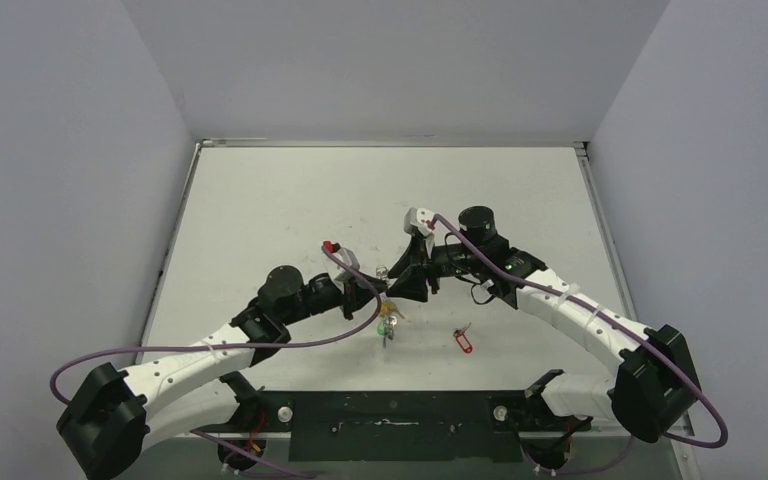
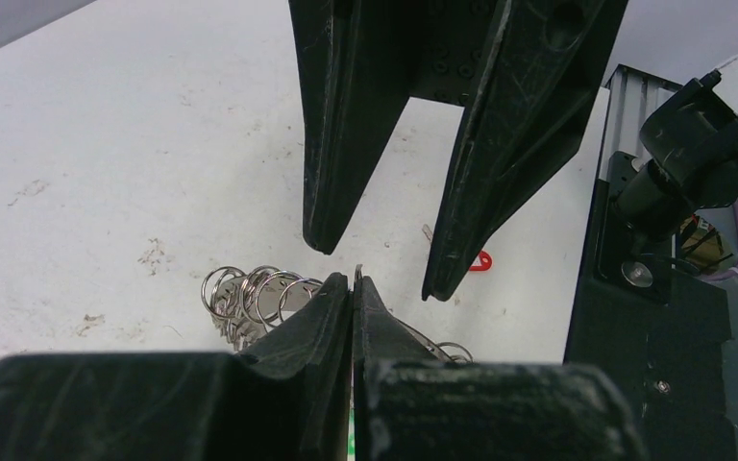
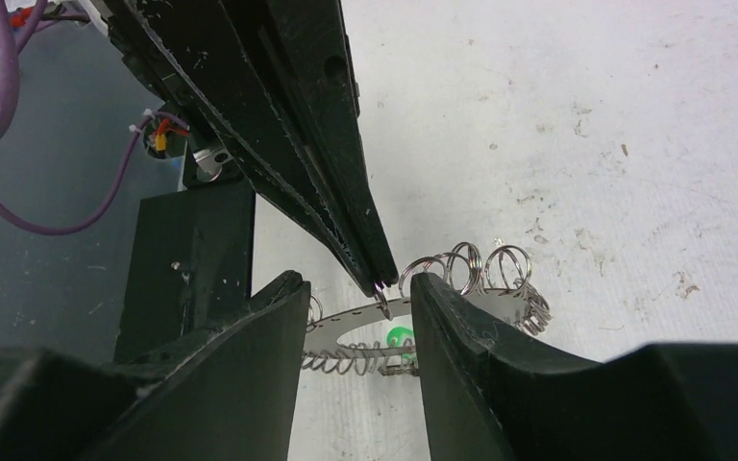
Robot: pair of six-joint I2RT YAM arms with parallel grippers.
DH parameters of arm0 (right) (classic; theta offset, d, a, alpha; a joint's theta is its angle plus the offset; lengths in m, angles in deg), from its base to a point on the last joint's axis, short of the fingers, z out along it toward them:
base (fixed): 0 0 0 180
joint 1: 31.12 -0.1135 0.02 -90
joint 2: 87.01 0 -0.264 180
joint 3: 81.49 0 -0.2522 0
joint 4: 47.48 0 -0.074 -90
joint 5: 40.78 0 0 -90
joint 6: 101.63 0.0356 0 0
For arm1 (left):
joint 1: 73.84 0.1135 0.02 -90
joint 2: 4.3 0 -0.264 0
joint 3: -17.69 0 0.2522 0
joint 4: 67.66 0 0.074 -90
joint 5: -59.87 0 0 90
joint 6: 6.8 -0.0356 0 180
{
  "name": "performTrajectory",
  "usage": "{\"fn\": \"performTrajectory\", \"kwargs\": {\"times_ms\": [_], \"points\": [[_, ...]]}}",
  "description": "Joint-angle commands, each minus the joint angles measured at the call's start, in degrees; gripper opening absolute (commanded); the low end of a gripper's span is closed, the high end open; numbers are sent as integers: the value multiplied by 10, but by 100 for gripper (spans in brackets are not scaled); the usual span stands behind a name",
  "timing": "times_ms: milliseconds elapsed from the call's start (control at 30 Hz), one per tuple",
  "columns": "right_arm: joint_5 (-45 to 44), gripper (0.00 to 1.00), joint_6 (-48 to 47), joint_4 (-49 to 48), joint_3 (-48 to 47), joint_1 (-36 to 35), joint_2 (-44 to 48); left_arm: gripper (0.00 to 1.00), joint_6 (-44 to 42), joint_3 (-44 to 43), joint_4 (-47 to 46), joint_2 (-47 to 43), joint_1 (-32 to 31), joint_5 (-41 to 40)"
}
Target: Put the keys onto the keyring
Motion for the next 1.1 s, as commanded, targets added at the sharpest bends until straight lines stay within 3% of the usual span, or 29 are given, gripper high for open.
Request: {"fn": "performTrajectory", "kwargs": {"times_ms": [0, 367, 533, 667, 767, 800, 1067], "points": [[3, 42, -50, 0, -7, -6, 5, 0, -6, -3, -72, -22, 4, 20], [6, 30, -96, 33, -5, -6, 1, 0, -16, 3, -86, -36, 4, 32], [13, 19, -93, 26, -14, -10, -9, 0, -15, 0, -90, -34, 4, 36], [15, 18, -91, 24, -21, -14, -16, 0, -14, 0, -94, -31, 4, 38], [15, 1, -91, 25, -26, -15, -19, 0, -12, -1, -96, -29, 4, 40], [15, 0, -91, 28, -29, -15, -19, 0, -12, 0, -96, -29, 3, 40], [-13, 0, -104, 76, -59, -15, -7, 0, -12, 8, -89, -39, 4, 42]]}}
